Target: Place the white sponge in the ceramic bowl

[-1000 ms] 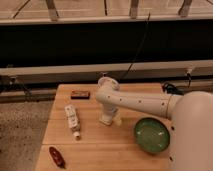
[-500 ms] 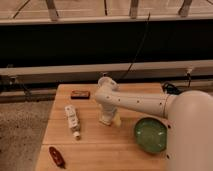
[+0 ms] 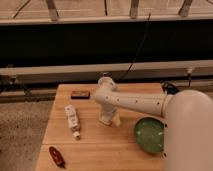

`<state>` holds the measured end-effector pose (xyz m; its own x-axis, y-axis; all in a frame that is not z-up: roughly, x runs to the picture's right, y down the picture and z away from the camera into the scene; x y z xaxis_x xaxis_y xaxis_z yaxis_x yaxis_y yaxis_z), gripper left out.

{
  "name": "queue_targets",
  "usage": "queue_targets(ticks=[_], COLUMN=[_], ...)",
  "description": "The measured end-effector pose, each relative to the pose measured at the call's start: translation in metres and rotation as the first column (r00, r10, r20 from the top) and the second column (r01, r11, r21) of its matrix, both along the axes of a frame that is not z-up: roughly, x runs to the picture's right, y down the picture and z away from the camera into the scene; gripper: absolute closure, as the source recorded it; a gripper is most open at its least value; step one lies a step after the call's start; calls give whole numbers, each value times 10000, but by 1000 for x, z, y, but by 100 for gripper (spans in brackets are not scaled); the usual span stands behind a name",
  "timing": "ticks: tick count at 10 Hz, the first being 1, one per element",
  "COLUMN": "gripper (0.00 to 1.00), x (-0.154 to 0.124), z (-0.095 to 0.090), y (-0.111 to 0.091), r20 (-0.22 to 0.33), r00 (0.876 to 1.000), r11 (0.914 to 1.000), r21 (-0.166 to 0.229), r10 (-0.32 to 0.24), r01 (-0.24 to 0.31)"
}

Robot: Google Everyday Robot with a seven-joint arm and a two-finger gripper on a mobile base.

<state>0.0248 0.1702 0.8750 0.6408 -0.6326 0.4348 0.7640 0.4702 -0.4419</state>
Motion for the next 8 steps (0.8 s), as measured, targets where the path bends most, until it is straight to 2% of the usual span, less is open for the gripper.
queue_targets(ticks=[8], gripper=[20], x=[0], z=[6], y=[3], r20=[61], r00=[9999], r11=[9996], r21=[-240], r10=[-137], r01=[138])
